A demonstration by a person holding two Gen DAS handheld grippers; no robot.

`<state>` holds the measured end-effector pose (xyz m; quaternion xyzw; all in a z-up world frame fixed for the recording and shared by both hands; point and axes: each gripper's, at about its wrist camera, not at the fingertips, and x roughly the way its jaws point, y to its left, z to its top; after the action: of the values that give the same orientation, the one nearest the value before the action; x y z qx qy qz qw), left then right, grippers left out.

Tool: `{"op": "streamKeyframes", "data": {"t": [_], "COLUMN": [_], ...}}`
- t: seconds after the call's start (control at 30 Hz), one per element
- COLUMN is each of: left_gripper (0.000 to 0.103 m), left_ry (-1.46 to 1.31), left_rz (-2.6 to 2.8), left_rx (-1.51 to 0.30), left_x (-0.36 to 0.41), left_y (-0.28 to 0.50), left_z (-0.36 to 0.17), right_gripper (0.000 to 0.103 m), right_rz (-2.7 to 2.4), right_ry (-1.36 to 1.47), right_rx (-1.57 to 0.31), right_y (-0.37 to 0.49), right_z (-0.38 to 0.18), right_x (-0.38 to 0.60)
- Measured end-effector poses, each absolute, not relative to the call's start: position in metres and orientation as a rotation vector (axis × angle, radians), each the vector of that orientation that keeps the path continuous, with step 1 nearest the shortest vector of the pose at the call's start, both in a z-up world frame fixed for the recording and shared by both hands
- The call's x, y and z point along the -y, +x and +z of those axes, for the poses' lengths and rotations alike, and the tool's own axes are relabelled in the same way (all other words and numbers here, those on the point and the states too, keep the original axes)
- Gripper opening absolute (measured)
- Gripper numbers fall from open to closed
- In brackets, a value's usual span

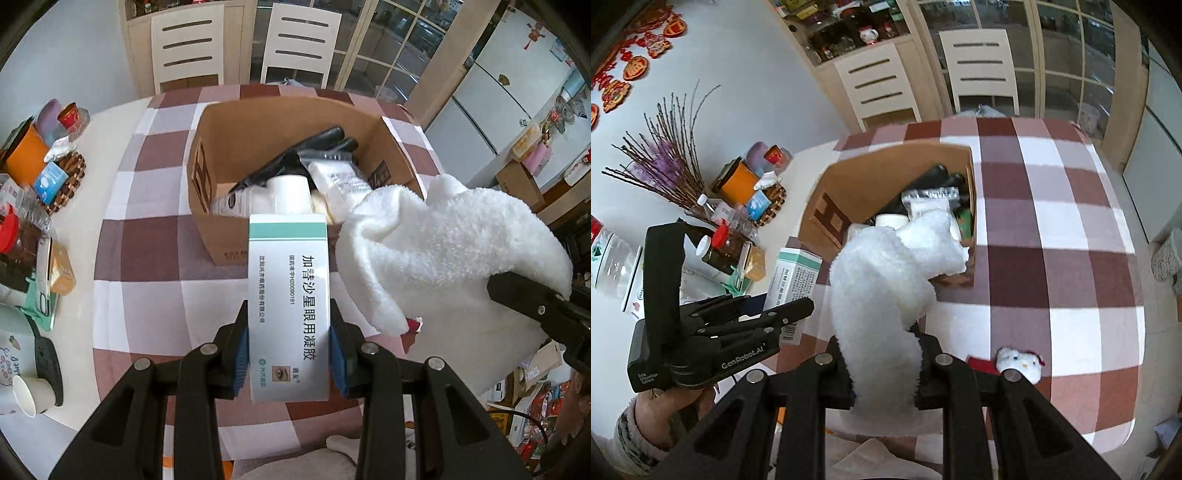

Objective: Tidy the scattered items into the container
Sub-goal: 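Carry medicine box with left tool while right tool carries towel over cardboard box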

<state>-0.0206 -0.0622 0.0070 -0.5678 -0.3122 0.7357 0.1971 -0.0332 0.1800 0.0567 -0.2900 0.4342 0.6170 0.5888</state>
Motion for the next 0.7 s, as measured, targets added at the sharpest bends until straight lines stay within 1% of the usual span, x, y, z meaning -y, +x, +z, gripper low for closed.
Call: {"op": "streamKeyframes", "data": {"t": [0.27,0.67,0.7], "left_gripper": [0.037,0.037,0.037], "left_ry": [-1.544,-1.446,-1.439], "left_rz": [2.08,2.124,2.128], "left_rx": [0.859,0.856,0.858], "left_x": [0.07,0.086,0.088], "left_y": [-0.037,-0.066,-0.069], "left_z": [0.02,0.039,0.04], "right_gripper": [0.02,0.02,0.02], "right_rz": [1.425,1.415,1.286], "right_ry": [-0.654,-0.608,-0.536], "right_rx": [-0.99,-0.887,-0.897], "right_y": [-0.038,-0.042,-0.043], "right_z": [0.073,0.109,0.112], "right_x": [-0.191,-0.219,-0.222]}}
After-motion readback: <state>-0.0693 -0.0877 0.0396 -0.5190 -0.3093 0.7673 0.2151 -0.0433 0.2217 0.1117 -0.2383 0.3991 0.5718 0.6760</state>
